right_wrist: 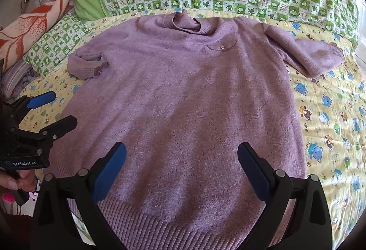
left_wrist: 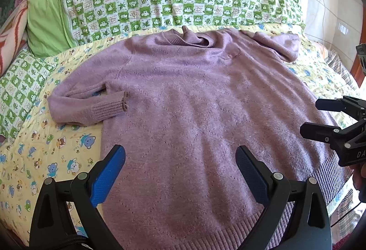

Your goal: Fold small clothes

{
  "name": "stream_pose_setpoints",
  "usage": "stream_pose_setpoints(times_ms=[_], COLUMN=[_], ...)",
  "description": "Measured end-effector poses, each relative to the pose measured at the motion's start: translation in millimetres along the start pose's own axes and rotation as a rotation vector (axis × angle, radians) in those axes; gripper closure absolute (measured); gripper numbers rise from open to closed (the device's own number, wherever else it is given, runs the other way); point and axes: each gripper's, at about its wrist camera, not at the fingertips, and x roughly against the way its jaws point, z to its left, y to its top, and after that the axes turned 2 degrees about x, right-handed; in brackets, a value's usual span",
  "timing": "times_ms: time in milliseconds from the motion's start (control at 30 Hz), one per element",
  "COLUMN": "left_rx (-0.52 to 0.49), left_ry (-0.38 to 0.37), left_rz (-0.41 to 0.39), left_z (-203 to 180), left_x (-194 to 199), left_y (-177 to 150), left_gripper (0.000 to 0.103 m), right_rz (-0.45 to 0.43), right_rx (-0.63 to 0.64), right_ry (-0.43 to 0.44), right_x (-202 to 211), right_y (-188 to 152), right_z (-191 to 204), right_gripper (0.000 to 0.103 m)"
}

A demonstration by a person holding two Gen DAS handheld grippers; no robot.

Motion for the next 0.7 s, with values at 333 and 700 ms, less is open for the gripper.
stream_pose_setpoints(times_ms=[333,700], left_rx=[0.016,0.039], left_ry=[0.003,0.003], left_rz=[0.015,0.039], left_z=[0,6], left_x=[-16,-49], left_y=[16,55], left_gripper=[0.005,0.005], right_rz=[0.0,-0.026], right_rx=[-0.07,-0.204], right_ry=[0.007,-0.04], right_x=[1,0], right_y=[4,26], right_z=[-22,-89], right_gripper=[0.005,0.005])
